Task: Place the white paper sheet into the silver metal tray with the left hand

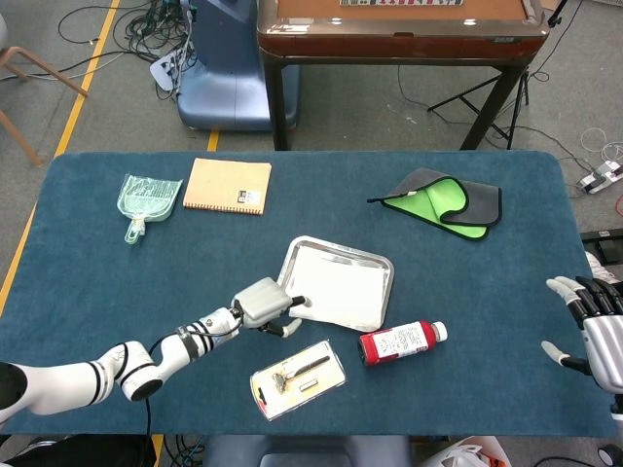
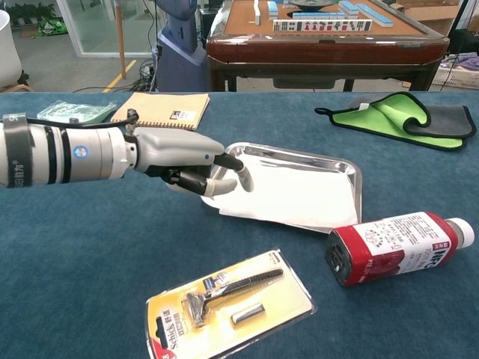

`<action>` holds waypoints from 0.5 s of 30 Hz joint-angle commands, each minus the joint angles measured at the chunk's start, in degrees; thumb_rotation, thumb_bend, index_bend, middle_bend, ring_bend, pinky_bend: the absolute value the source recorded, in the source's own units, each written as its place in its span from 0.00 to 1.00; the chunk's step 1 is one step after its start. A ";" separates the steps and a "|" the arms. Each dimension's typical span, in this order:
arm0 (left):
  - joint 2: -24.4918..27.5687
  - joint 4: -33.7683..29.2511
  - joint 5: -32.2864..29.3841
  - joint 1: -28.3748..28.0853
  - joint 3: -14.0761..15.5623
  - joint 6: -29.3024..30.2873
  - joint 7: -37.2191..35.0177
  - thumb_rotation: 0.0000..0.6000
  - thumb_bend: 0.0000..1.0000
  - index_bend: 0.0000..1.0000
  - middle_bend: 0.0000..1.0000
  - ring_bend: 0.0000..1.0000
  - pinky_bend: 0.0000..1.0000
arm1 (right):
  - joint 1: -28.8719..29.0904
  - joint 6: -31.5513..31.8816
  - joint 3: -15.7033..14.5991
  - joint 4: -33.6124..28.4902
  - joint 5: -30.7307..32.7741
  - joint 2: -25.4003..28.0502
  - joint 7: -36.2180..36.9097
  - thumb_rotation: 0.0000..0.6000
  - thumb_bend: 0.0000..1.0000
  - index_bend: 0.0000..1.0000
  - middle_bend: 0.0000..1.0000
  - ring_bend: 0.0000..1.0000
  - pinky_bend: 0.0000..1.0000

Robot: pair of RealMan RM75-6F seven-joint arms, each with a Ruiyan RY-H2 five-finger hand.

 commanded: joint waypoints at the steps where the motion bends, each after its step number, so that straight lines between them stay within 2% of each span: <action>1: 0.00 -0.83 -0.33 -0.38 0.28 -0.85 1.17 0.14 0.47 0.23 1.00 1.00 1.00 | 0.02 -0.04 0.00 0.09 0.02 -0.07 0.09 1.00 0.05 0.20 0.20 0.12 0.14; 15: -2.59 1.26 -5.36 -1.14 -0.29 -3.51 7.44 0.14 0.47 0.22 1.00 1.00 1.00 | -0.58 0.75 -0.16 0.45 0.12 -0.06 0.63 1.00 0.05 0.20 0.20 0.12 0.14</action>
